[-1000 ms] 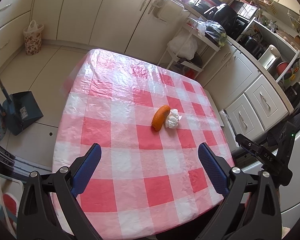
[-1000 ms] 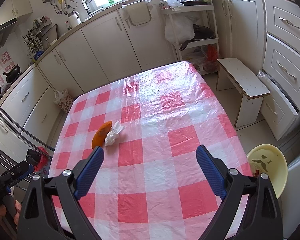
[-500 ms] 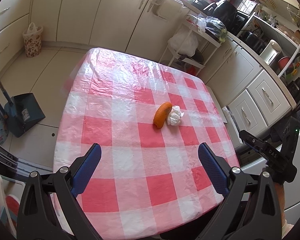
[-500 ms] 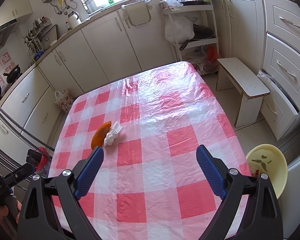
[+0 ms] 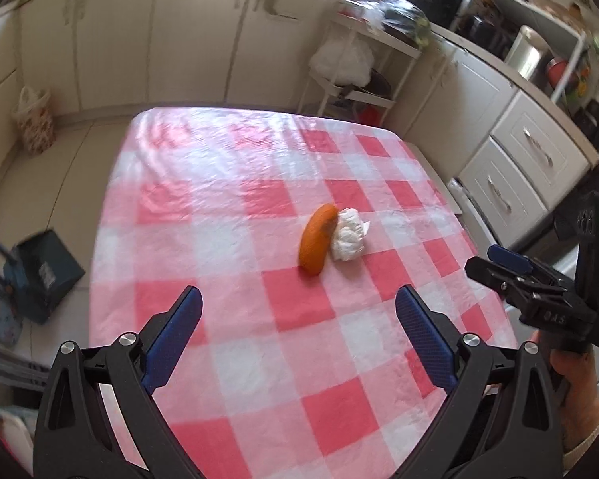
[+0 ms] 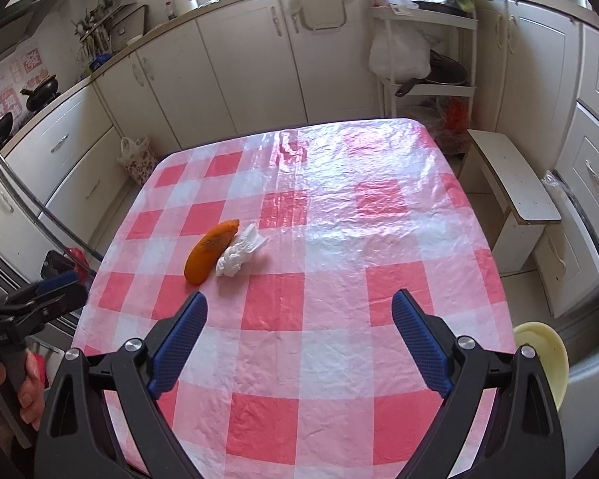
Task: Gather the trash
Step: 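Grasp the last orange carrot with the left tool while the right tool grasps the tissue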
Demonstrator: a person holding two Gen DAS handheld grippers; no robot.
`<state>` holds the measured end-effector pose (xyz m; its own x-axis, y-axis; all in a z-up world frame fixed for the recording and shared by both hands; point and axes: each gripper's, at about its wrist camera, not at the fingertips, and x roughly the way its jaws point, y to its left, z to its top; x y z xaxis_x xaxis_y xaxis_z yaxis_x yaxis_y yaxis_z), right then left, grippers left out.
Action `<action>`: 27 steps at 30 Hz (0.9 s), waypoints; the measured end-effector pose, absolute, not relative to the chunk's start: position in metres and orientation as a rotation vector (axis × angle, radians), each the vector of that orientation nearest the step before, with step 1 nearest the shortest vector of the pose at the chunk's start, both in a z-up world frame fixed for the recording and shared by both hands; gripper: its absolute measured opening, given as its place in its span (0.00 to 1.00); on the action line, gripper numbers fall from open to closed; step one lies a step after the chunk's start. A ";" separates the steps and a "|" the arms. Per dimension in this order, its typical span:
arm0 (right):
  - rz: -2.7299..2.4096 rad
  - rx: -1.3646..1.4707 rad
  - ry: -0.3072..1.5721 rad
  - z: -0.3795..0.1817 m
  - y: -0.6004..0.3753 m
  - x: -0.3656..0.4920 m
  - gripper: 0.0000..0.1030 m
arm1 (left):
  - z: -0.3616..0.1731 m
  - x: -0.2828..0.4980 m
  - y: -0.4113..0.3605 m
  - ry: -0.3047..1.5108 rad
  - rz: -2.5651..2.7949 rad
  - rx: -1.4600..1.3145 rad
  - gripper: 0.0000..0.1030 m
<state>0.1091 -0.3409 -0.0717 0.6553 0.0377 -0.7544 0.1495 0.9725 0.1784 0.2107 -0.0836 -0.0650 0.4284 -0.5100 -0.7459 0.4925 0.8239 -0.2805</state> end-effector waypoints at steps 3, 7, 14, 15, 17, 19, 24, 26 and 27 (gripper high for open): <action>-0.040 0.240 0.867 -0.074 -0.340 0.110 0.87 | -0.075 0.231 -0.116 0.947 -0.645 0.068 0.91; -0.019 0.251 0.876 -0.075 -0.344 0.110 0.87 | -0.103 0.262 -0.145 1.007 -0.620 0.124 0.84; -0.027 0.350 0.907 -0.086 -0.368 0.123 0.87 | -0.124 0.285 -0.160 1.069 -0.667 0.113 0.25; -0.031 0.355 0.910 -0.088 -0.369 0.129 0.87 | -0.124 0.286 -0.156 1.074 -0.672 0.099 0.21; -0.032 0.324 0.913 -0.091 -0.363 0.141 0.87 | -0.120 0.285 -0.148 1.070 -0.667 0.084 0.17; -0.008 0.271 0.923 -0.095 -0.349 0.157 0.87 | -0.113 0.282 -0.133 1.066 -0.665 0.055 0.16; 0.066 0.106 0.950 -0.104 -0.300 0.184 0.87 | -0.111 0.277 -0.091 1.105 -0.617 -0.002 0.16; 0.073 0.065 0.954 -0.108 -0.287 0.194 0.87 | -0.114 0.275 -0.080 1.123 -0.614 -0.005 0.16; 0.066 0.050 0.956 -0.110 -0.281 0.201 0.85 | -0.115 0.272 -0.075 1.127 -0.609 0.005 0.16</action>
<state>0.2006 -0.2815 -0.1103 0.5752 0.0785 -0.8142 -0.0343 0.9968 0.0719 0.2724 -0.0755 -0.1150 0.2857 -0.4531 -0.8445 0.4576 0.8387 -0.2952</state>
